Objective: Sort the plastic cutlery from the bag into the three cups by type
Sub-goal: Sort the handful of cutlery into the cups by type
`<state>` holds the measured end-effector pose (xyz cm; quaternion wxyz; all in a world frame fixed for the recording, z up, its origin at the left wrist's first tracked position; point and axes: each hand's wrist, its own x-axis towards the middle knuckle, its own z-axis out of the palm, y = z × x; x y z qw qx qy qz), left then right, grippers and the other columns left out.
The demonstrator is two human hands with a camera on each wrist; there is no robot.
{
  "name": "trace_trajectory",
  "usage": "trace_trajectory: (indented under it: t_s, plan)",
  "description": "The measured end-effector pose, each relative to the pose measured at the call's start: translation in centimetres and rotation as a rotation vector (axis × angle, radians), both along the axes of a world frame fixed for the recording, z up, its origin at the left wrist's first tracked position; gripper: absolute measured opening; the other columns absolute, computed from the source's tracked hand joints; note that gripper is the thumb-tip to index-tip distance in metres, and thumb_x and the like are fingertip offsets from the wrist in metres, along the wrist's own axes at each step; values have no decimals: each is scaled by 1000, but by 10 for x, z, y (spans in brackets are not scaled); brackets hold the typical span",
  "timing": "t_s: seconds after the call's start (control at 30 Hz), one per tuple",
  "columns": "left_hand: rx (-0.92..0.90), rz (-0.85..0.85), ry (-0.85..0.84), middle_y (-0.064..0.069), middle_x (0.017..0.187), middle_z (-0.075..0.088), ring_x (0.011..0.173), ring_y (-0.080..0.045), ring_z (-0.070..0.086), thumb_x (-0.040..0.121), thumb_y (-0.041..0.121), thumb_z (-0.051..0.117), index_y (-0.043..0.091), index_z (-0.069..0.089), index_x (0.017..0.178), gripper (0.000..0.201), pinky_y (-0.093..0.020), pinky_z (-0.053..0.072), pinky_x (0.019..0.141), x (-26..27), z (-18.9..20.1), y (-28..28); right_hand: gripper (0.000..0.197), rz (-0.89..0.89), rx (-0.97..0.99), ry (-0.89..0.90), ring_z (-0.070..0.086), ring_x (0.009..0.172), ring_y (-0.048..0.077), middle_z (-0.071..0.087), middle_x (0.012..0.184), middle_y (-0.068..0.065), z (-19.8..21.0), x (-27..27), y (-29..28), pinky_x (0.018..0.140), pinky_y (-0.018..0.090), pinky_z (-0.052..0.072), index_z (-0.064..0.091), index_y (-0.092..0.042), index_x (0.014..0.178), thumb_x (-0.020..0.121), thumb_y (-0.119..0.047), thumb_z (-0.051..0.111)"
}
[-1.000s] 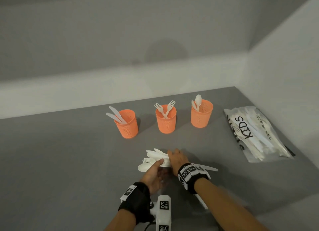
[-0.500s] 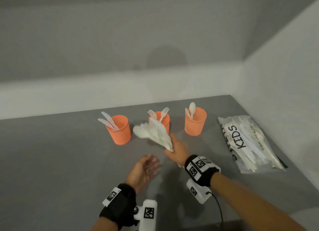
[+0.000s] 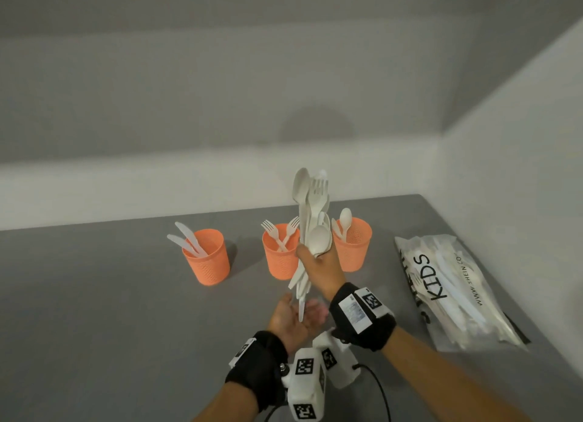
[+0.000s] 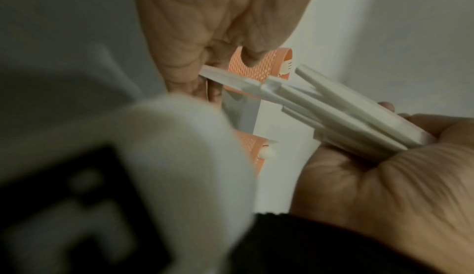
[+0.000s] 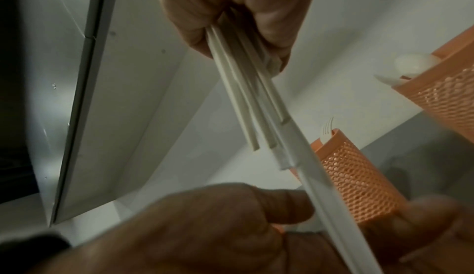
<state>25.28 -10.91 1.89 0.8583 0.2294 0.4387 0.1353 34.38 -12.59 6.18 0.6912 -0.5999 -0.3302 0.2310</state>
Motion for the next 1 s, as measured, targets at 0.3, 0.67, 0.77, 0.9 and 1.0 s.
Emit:
trace_trajectory:
  t_s: [0.3,0.67,0.77,0.9,1.0]
  plan:
    - [52,109,-175,-9,76,67,72,-20,61,95,21,42,5,60,94,24,-31,52,67,30,32,8,54,-52,54,104,65,96,15,65,106,7,-2,14,-1,81,33,55,48,-11,122,72,-5,70]
    - [75,66,-232,-8,74,71,74,-19,66,95,28,46,8,62,94,26,-33,55,73,43,34,-4,37,-68,131,184,68,94,21,70,98,10,-1,20,-10,83,37,56,62,-13,101,71,2,77]
    - [141,54,-254,-8,87,71,86,-21,63,95,36,43,11,63,101,32,-33,51,76,44,38,-3,28,-11,117,199,69,85,18,71,88,6,-7,21,-11,76,30,56,65,-18,89,72,2,75]
    - [189,38,-287,-5,91,73,84,-18,67,97,37,39,14,63,108,35,-28,56,67,44,32,3,31,45,105,243,68,80,7,70,85,-1,-11,25,-8,70,19,54,65,-18,91,73,5,73]
    - [241,15,-260,-2,76,72,67,-12,67,98,37,36,13,63,100,37,-21,54,56,42,26,5,44,54,64,250,66,94,11,69,101,4,-14,27,-3,76,16,53,60,-8,111,71,3,75]
